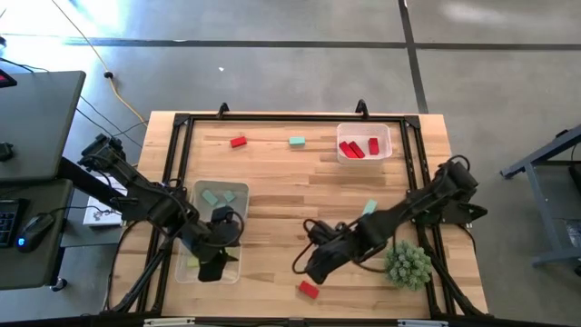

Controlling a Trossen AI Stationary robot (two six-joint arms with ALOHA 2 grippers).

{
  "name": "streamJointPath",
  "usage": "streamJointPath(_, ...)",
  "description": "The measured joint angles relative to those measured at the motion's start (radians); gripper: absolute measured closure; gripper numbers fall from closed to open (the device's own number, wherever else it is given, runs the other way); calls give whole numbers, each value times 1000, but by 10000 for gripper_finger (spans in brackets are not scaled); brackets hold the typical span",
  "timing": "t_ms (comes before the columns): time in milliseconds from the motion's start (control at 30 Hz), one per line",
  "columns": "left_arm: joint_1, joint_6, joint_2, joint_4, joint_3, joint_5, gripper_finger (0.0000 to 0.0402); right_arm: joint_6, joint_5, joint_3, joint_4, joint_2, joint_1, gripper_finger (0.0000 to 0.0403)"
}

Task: Sort & place blocks by color
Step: Put the red block into the white bin

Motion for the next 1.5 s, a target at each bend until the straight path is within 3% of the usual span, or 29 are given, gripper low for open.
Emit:
streamJointPath(233, 44, 2, 0, -1, 0, 0, 219, 29, -59, 0, 35, 72, 25, 108)
streamJointPath(1000, 251, 74, 0, 0, 0, -14, 219, 103, -64, 0, 163, 277, 80, 108)
streamJointPath(1500, 277, 89, 0, 0, 0, -13, 219, 112, -104, 5, 247, 394, 125, 108)
